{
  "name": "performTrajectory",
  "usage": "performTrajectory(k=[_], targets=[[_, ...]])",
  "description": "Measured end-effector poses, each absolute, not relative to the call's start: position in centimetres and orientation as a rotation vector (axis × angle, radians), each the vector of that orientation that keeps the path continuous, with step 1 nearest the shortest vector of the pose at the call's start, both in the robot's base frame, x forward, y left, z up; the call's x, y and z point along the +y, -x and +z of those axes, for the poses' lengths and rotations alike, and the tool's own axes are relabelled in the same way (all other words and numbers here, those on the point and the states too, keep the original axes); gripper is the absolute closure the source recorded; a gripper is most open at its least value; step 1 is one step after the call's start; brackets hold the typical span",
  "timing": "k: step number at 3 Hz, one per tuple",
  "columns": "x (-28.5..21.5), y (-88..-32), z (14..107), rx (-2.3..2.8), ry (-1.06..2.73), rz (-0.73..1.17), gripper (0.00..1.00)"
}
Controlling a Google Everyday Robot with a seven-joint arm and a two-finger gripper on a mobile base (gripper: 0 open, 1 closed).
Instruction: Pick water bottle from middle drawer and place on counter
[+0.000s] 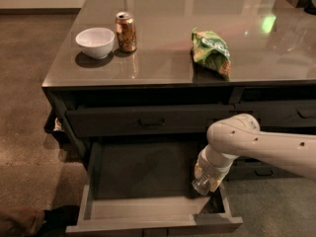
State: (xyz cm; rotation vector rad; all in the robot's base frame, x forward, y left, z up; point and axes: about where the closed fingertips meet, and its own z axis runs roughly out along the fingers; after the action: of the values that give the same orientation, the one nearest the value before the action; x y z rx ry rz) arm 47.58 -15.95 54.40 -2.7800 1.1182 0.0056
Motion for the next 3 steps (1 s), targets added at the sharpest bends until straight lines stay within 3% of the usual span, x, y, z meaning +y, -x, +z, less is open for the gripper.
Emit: performTrajectory(k=[3], targets=[[-20.2, -45.6, 67.6, 0.747, 2.779, -0.073, 1.0]])
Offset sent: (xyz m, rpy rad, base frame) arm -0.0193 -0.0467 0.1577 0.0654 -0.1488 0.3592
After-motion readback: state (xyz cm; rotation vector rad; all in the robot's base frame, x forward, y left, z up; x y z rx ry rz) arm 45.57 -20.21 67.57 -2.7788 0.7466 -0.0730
